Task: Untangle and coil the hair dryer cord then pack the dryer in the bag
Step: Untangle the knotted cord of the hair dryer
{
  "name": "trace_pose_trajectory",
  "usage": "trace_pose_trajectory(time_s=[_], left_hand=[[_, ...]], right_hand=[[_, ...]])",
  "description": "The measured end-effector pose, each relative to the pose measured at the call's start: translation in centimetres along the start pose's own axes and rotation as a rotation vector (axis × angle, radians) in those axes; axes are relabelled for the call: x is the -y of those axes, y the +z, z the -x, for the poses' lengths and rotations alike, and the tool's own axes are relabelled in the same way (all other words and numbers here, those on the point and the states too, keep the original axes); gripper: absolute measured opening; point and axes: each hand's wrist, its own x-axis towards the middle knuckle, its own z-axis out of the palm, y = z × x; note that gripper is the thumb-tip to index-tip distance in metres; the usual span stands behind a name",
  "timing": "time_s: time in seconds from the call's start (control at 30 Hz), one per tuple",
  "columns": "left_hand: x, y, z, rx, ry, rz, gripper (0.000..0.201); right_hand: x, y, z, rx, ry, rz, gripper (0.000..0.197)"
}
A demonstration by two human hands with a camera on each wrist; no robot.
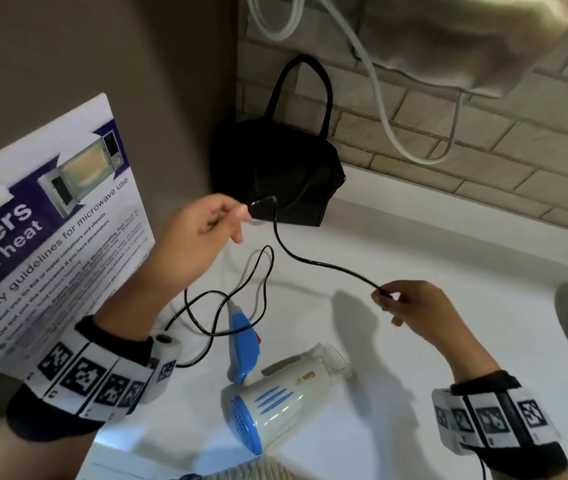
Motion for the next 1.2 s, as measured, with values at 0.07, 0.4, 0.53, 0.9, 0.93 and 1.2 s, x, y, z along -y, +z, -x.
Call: trace_pose_trajectory(time_s=[0.07, 0.4, 0.53, 0.9, 0.93, 1.2], left_hand=[[-1.3, 0.2, 0.0, 0.007, 0.035, 0.038, 0.018], [-4.0, 2.7, -0.5, 0.210, 0.103, 0.024, 0.016], [-4.6, 3.3, -0.2, 0.231, 0.137, -0.021, 0.016], [-5.3, 2.2, 0.5, -0.006, 0.133, 0.108, 0.029], [-5.5, 1.7, 0.7, -0.028, 0.136, 0.150, 0.030], [-6.9, -2.2, 1.4, -0.157, 0.280, 0.266, 0.030]], right_hand=[[-0.7, 1.6, -0.8, 0.128, 0.020, -0.007, 0.012], [3.4, -0.1, -1.3, 0.255, -0.099, -0.123, 0.026], [8.8, -3.6, 1.3, -0.143, -0.431, -0.492, 0.036], [12.2, -0.2, -0.5, -0.018, -0.643, -0.356, 0.033], [11.5, 0.3, -1.1, -0.006, -0.622, -0.346, 0.031], [5.6, 4.9, -3.9, -0.207, -0.448, 0.071, 0.044]])
